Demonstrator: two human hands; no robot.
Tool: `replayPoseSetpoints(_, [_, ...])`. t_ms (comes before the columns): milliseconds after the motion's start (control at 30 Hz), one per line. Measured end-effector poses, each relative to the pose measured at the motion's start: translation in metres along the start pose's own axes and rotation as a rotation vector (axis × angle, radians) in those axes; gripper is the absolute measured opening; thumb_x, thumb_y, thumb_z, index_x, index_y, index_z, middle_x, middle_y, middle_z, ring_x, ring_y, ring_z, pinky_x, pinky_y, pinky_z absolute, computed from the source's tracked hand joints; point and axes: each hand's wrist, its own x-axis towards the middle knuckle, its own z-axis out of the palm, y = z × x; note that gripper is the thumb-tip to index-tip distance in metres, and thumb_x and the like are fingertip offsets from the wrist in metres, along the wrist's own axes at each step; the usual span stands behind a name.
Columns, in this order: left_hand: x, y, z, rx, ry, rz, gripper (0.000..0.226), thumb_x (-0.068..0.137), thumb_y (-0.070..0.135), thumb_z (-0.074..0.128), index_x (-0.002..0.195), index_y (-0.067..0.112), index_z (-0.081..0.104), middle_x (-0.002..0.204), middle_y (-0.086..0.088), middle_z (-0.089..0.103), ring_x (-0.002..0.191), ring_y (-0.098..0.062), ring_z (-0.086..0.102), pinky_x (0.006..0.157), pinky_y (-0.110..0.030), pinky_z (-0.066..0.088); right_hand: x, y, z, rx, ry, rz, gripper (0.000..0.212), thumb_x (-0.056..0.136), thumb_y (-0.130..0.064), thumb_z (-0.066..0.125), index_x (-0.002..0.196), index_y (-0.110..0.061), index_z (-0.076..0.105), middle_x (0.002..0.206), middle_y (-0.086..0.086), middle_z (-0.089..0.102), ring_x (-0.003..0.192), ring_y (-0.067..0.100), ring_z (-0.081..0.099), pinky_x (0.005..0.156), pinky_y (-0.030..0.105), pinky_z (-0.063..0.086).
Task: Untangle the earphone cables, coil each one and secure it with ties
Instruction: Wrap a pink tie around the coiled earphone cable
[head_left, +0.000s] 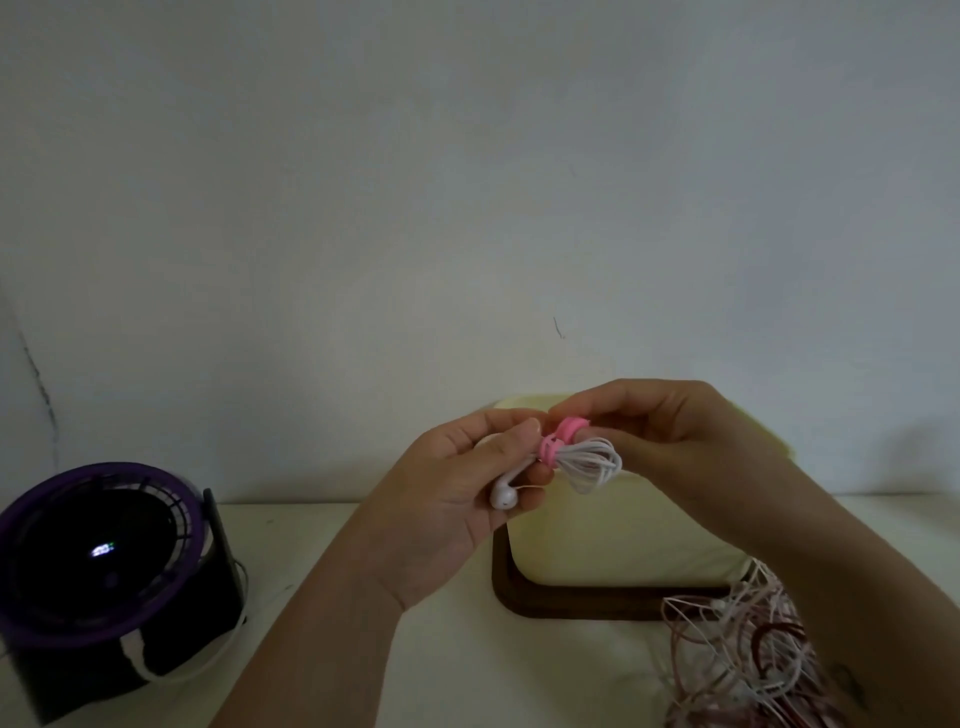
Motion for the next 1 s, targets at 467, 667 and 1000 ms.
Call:
replayPoseSetpoints(467, [-0.001,-0.004,0.002,0.541,0.072,0.327,0.017,0.081,0.021,0.069,0.099,0.021,0.067,0.09,0.002,0.073,0.086,-0.012,0.07,0.076,-0.023,0.055,0.004,0.007,0.012,0.177,0.173,0.08,0.02,0.063,-0.025,0.069,0.079,-0.013,0.073,0.074,0.011,0.072,0.066,0.015,0.067,0.065,0.022,0.055])
replayPoseSetpoints(667, [0.006,-0.012,0.002,0.246,0.103,0.197,0.026,0.067,0.038,0.064,0.082,0.021,0.077,0.079,-0.005,0.069,0.075,-0.016,0.062,0.065,-0.024,0.05,0.003,0.008,0.013,0.066,0.138,0.114,0.007,0.077,-0.009,0.07,0.08,-0.004,0.067,0.065,0.008,0.064,0.059,0.011,0.06,0.06,0.017,0.05])
replayPoseSetpoints(1000, [0.003,-0.011,0.0,0.483,-0.02,0.138,0.045,0.077,0.052,0.066,0.083,0.008,0.07,0.078,-0.02,0.069,0.07,-0.017,0.062,0.075,-0.027,0.05,0.001,0.005,0.004,-0.024,0.068,0.136,0.051,0.063,-0.043,0.065,0.109,-0.022,0.065,0.073,-0.007,0.067,0.061,0.009,0.058,0.061,0.023,0.048])
